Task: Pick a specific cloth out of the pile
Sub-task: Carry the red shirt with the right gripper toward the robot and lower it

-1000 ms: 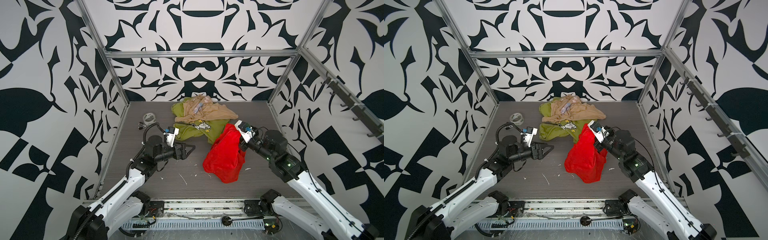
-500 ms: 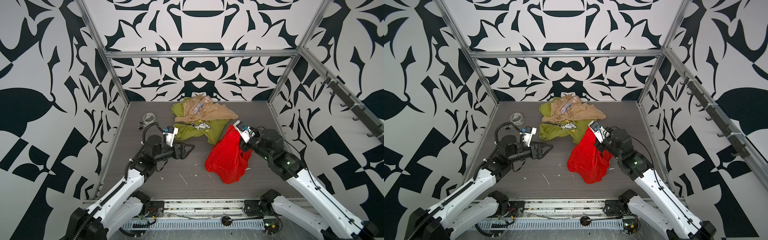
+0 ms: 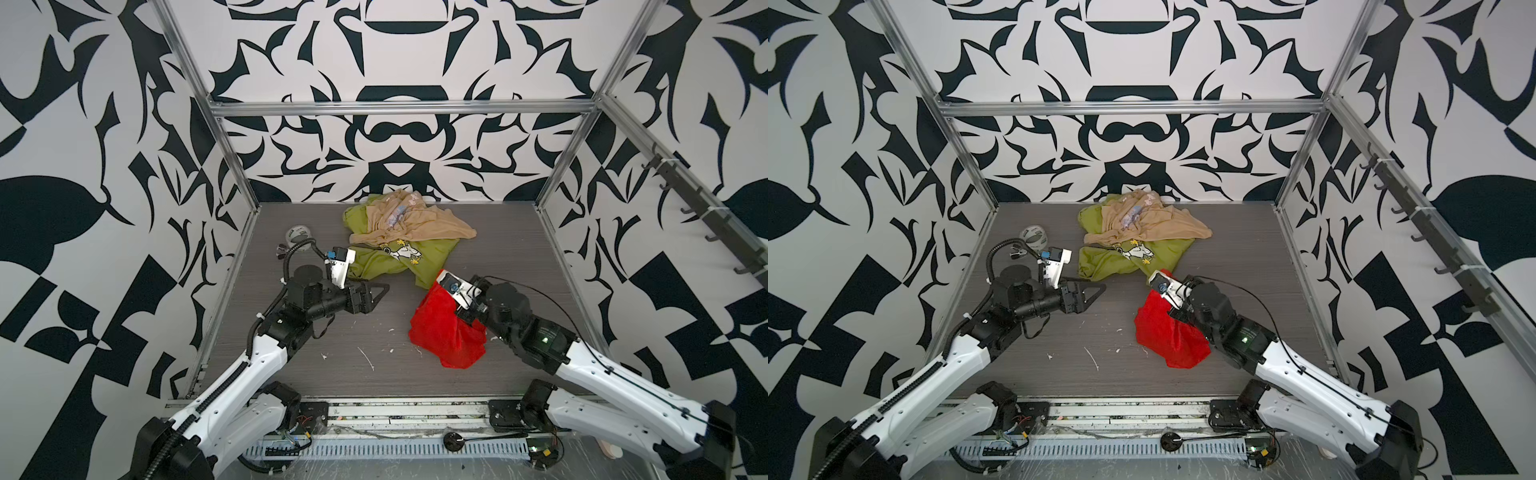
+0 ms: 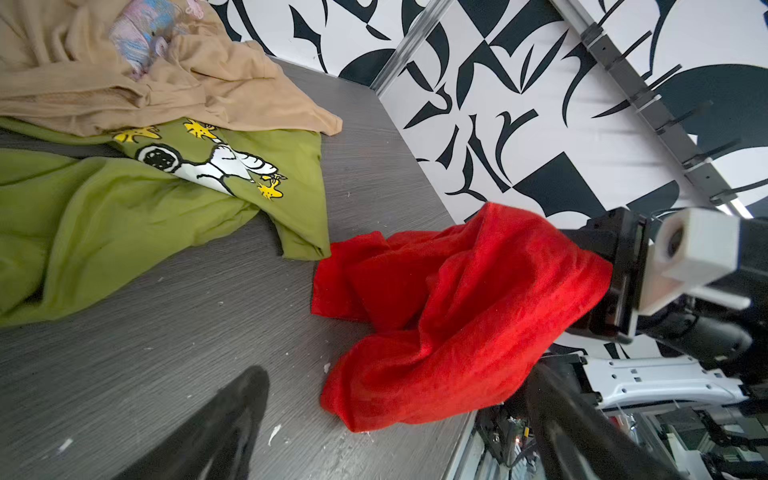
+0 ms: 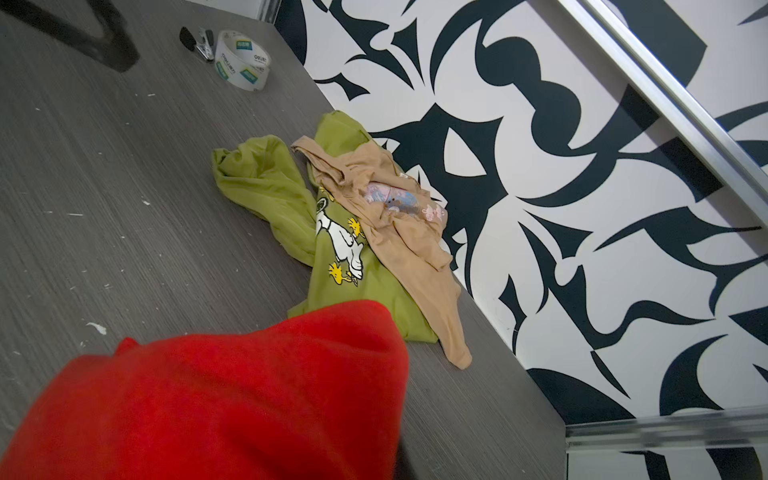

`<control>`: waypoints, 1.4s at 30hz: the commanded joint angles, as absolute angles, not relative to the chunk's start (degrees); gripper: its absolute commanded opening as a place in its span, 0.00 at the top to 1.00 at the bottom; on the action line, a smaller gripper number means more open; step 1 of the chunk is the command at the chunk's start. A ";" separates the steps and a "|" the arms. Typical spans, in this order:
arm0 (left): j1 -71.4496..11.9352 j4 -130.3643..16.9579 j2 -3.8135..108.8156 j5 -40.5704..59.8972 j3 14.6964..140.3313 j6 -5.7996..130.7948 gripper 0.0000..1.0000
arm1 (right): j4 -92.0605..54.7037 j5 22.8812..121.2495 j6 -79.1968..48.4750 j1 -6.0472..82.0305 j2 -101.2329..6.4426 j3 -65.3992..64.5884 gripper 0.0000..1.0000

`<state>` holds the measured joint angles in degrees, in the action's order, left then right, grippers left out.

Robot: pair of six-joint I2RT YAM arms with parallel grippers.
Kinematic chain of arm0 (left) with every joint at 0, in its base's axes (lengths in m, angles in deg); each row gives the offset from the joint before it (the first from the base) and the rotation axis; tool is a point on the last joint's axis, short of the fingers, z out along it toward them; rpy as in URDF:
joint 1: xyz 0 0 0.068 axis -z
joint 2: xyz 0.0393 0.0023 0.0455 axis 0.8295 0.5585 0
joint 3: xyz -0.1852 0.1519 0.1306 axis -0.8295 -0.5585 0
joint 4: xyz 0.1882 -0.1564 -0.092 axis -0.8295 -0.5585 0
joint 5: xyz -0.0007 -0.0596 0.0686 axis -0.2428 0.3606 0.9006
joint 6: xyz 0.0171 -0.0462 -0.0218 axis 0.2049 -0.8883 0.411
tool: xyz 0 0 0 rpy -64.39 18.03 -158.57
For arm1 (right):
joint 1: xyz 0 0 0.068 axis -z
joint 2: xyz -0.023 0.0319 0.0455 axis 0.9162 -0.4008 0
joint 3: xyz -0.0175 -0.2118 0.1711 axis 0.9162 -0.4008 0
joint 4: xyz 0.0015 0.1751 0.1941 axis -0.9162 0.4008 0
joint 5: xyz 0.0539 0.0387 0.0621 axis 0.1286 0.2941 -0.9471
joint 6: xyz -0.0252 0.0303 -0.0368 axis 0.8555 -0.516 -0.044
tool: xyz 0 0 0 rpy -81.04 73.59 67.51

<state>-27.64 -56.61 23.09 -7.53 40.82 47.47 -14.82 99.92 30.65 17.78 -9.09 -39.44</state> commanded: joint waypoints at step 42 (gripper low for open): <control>-27.67 -66.23 24.30 5.90 43.66 41.48 0.01 | -37.16 98.61 4.63 8.14 -22.25 -45.32 1.00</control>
<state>-27.64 -64.72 24.42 4.36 41.68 41.59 -34.06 98.76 5.63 8.53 -22.44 -47.33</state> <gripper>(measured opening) 0.995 0.063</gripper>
